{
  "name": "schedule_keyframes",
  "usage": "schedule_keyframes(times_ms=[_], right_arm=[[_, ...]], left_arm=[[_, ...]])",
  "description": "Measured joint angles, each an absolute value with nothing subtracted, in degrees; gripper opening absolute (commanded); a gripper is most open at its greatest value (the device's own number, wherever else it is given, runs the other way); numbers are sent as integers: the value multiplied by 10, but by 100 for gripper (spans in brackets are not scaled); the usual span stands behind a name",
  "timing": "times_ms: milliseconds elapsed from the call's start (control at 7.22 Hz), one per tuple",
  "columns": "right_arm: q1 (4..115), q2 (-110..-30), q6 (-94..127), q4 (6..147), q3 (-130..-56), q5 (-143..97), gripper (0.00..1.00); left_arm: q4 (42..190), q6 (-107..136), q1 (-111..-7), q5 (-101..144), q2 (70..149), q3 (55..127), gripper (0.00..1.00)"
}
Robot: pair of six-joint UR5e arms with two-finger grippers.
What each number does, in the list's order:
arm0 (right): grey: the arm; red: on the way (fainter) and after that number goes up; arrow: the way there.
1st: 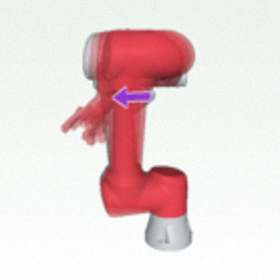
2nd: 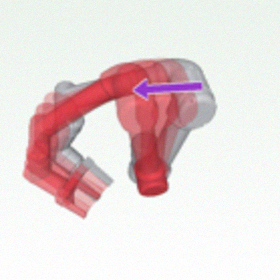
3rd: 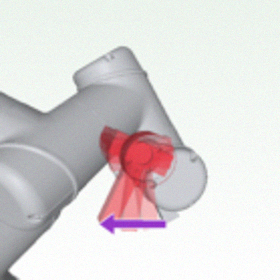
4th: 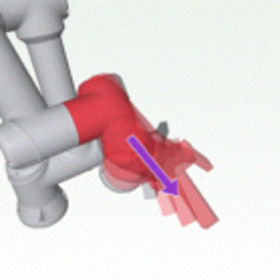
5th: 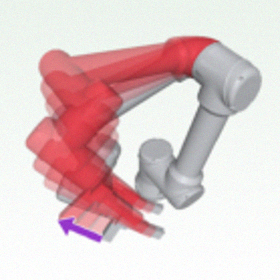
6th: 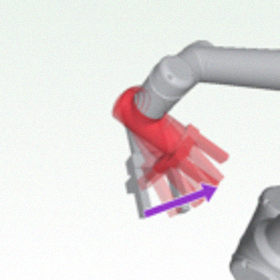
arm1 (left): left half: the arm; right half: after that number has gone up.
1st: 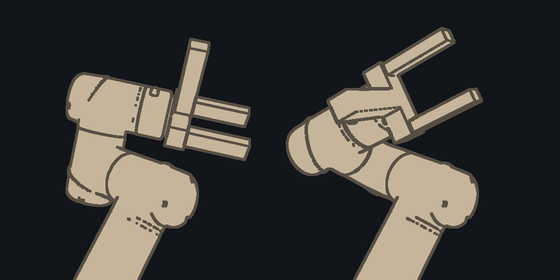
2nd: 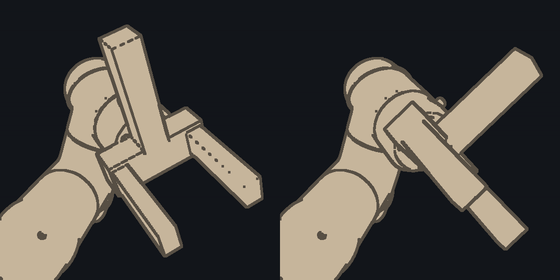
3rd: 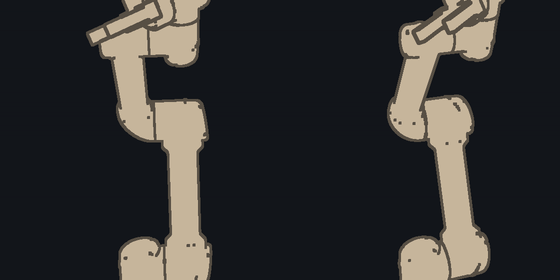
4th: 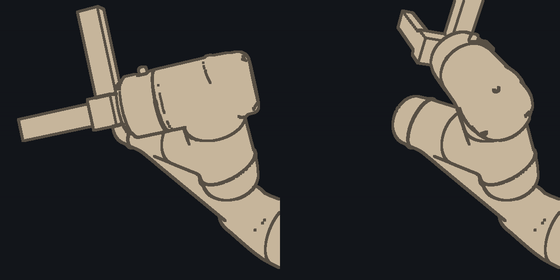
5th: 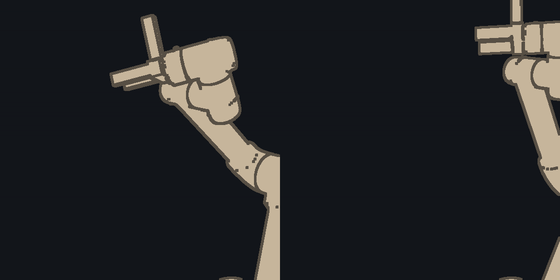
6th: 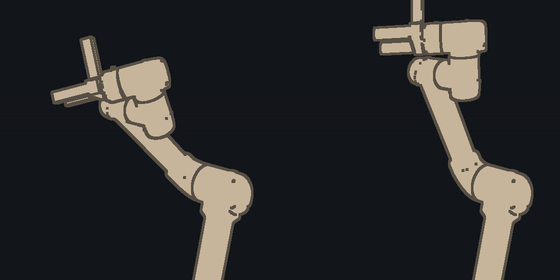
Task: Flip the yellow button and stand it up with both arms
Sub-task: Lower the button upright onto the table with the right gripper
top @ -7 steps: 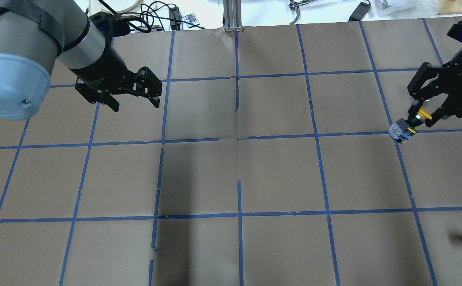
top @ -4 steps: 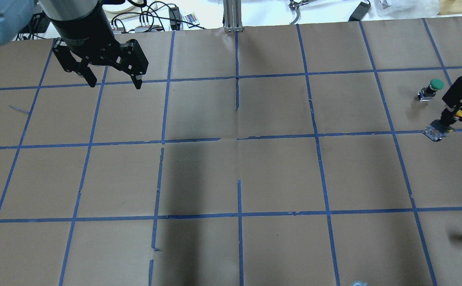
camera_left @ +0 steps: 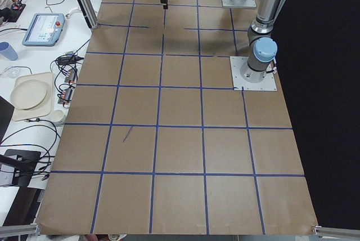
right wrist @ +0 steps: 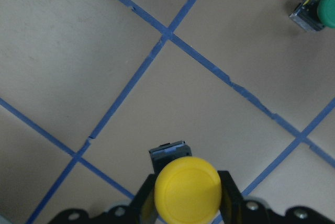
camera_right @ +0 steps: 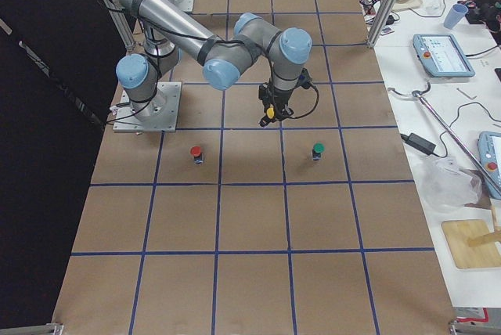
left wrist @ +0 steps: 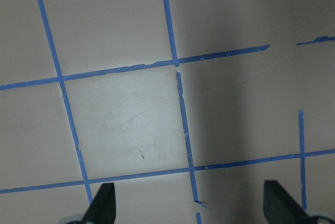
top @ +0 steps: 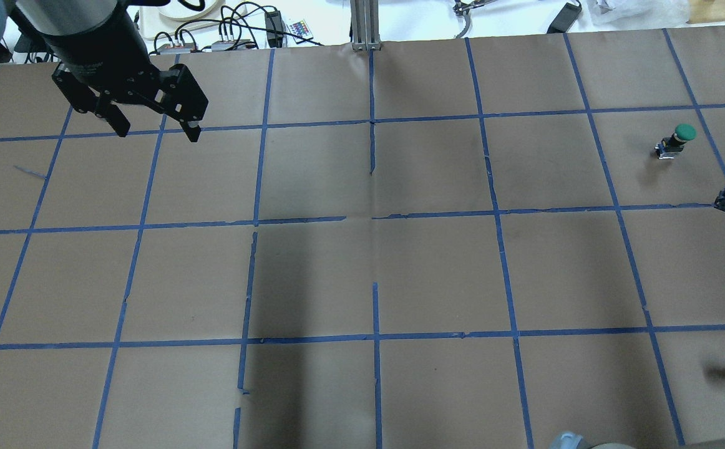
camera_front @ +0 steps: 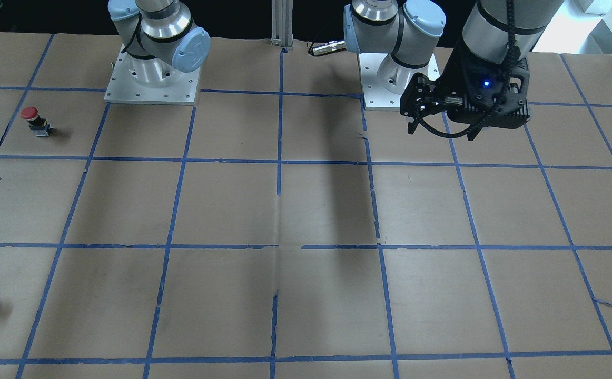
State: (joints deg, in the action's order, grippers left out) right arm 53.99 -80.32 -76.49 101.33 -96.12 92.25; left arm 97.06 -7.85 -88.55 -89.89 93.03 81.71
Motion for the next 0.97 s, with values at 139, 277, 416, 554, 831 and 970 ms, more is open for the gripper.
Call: schedule_keyframes(times_ms=[139, 277, 416, 554, 831, 970], right_arm=[[527, -802, -828, 1078, -994, 920, 0], [520, -802, -880, 1134, -1021, 911, 0], [512, -801, -920, 1171, -1042, 895, 1], [497, -796, -957, 1187, -1054, 876, 1], [477, -766, -1013, 1194, -1061, 851, 1], [474, -753, -1035, 1194, -1062, 847, 1]], left_arm=[[962, -67, -879, -881, 927, 828, 99], [957, -53, -877, -880, 929, 834, 99], [954, -44, -878, -888, 932, 837, 99], [952, -38, -882, -894, 934, 840, 99], [948, -30, -888, -898, 936, 843, 99], [944, -28, -889, -898, 936, 843, 99]])
